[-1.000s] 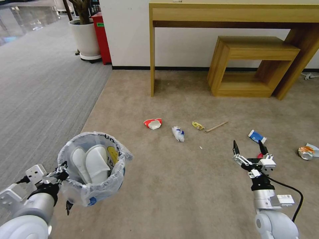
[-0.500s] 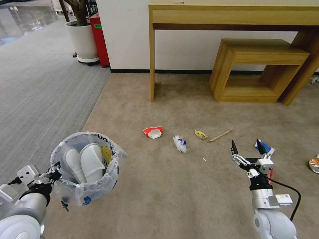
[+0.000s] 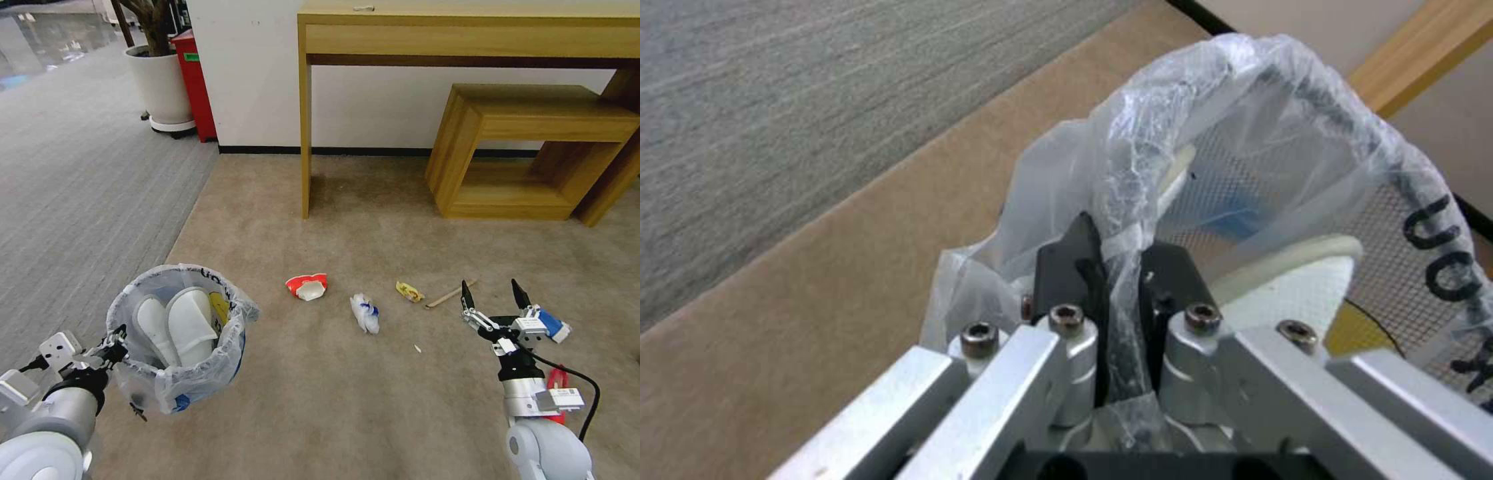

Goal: Pick up the trash bin and place the garbage on the floor into it.

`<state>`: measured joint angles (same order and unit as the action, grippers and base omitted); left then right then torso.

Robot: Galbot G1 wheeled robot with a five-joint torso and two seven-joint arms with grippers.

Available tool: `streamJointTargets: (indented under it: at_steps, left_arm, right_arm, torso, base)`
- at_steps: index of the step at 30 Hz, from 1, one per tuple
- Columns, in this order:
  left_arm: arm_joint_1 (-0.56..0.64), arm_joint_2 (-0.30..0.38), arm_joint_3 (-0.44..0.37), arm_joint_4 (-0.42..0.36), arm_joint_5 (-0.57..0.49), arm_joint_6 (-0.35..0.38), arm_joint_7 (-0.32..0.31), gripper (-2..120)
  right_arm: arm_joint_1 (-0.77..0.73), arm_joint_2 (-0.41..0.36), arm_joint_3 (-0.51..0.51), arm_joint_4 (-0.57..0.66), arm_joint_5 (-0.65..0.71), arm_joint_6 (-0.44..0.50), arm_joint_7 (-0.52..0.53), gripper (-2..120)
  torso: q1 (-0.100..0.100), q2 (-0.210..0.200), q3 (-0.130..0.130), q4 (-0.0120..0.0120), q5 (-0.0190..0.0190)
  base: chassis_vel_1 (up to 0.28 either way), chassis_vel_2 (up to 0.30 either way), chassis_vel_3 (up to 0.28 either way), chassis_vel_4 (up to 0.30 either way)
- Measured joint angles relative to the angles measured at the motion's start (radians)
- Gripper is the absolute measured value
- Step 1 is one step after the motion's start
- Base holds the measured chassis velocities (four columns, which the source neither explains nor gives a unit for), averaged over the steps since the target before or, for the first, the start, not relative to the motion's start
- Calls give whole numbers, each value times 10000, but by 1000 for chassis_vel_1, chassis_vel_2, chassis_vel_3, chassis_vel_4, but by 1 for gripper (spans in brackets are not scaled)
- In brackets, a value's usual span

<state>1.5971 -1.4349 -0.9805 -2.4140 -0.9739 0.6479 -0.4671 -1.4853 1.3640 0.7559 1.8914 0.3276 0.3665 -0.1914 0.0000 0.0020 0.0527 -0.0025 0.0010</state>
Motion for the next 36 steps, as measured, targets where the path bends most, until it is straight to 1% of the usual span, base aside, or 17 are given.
streamJointTargets:
  at_steps: [20,28,30,33,36]
  left_arm:
    - [175,-94,54,-253,84,13,0,3]
    - [180,-137,63,-305,175,12,2,3]
    - [182,-143,73,-316,192,12,3,3]
    - [163,-143,74,-319,201,12,2,3]
    - [138,-142,77,-319,207,12,2,3]
  right_arm:
    - [-80,-65,41,73,176,160,38,100]
    - [-42,-116,76,87,306,199,37,100]
    - [-22,-119,78,78,319,210,36,100]
    - [10,-124,73,56,333,213,36,100]
    - [46,-131,45,13,334,219,35,100]
  torso:
    - [0,0,0,0,0]
    - [0,0,0,0,-5]
    - [0,0,-1,1,1]
    - [-1,0,-1,0,-5]
    - [0,0,-1,0,1]
  base:
    - [-159,163,165,-161]
    - [-154,164,154,-160]
    - [-166,165,156,-178]
    - [-160,159,154,-157]
    - [-171,158,165,-155]
